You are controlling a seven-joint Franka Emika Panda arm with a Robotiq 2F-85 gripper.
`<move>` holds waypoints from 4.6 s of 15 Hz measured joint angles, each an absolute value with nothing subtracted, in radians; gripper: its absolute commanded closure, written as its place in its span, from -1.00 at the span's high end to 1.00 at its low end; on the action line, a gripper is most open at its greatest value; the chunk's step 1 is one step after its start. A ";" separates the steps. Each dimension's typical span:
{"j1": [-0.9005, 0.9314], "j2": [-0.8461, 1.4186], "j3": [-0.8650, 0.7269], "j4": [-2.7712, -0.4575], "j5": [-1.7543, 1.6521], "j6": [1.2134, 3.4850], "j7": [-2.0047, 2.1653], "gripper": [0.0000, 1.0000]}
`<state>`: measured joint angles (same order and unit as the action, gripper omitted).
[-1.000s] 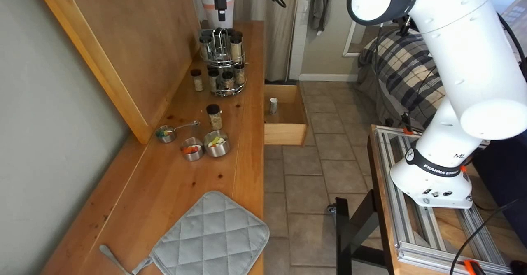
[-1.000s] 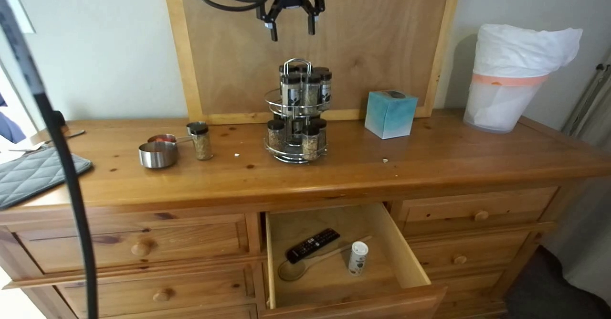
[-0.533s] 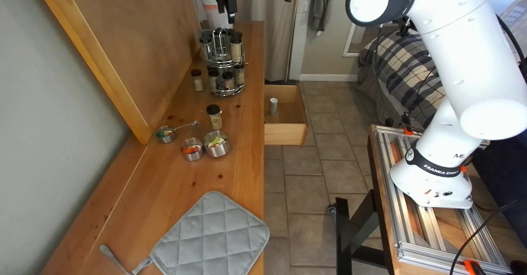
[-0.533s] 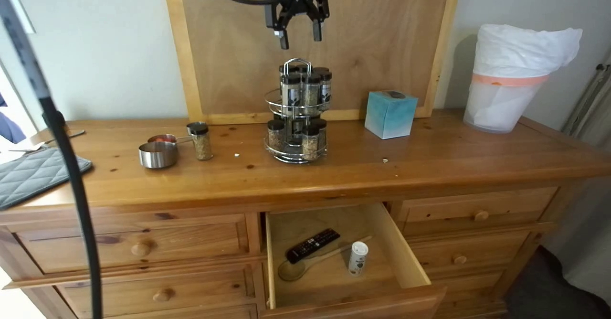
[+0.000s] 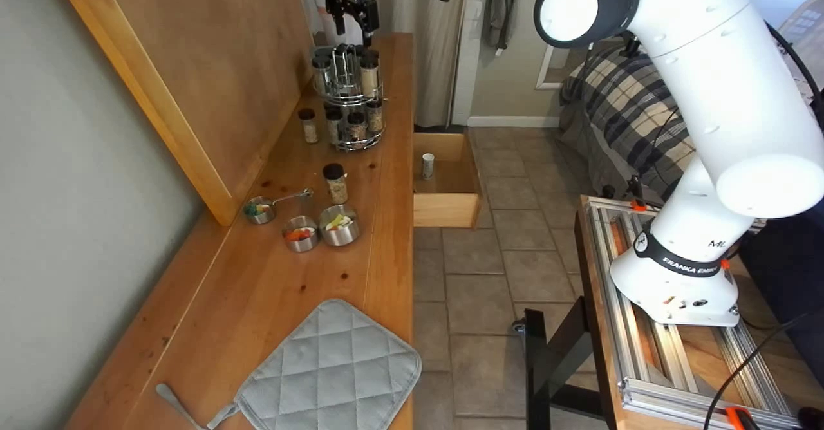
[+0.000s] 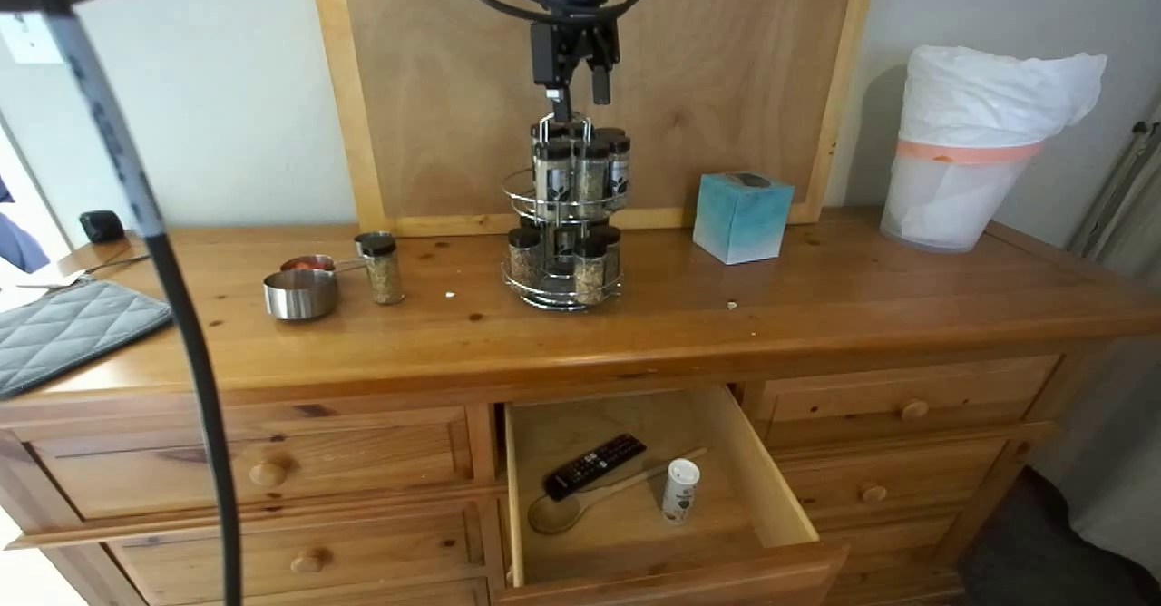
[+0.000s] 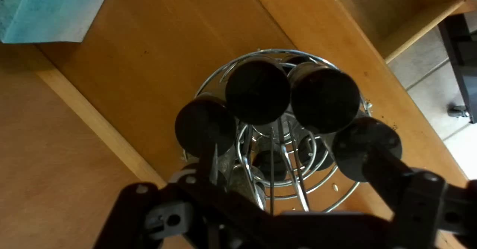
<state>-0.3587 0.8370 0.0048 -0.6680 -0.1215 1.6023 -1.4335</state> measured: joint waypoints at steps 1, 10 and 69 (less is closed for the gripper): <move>-0.360 0.840 0.009 -0.668 -0.121 1.603 -1.453 0.80; -0.368 0.855 0.053 -0.667 -0.088 1.609 -1.494 -0.22; -0.373 0.685 0.026 -0.716 -0.109 1.394 -0.389 1.00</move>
